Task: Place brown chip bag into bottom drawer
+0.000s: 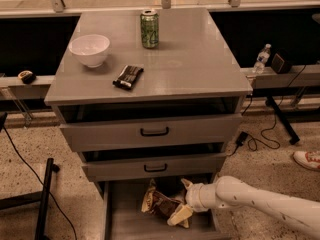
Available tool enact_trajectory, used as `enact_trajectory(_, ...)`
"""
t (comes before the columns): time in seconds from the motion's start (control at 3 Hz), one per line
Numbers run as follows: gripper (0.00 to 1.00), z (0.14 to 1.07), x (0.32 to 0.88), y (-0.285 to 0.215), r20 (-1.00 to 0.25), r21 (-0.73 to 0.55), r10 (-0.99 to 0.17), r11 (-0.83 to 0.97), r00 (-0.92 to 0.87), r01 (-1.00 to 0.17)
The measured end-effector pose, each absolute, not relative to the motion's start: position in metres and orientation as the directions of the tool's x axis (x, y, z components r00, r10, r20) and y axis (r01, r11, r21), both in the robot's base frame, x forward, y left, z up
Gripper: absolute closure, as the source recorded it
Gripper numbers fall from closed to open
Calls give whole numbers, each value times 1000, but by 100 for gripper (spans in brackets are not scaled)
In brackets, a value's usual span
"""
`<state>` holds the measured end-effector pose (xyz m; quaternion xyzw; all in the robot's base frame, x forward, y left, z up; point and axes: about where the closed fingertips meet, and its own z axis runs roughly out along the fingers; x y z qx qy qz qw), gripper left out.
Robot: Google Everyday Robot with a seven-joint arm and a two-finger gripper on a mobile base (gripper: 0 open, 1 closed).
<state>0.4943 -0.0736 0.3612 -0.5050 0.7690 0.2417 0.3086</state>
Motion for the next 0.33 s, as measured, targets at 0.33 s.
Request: enact_trajectory(0.33, 0, 361, 494, -74, -719, 60, -627, 373, -299, -926)
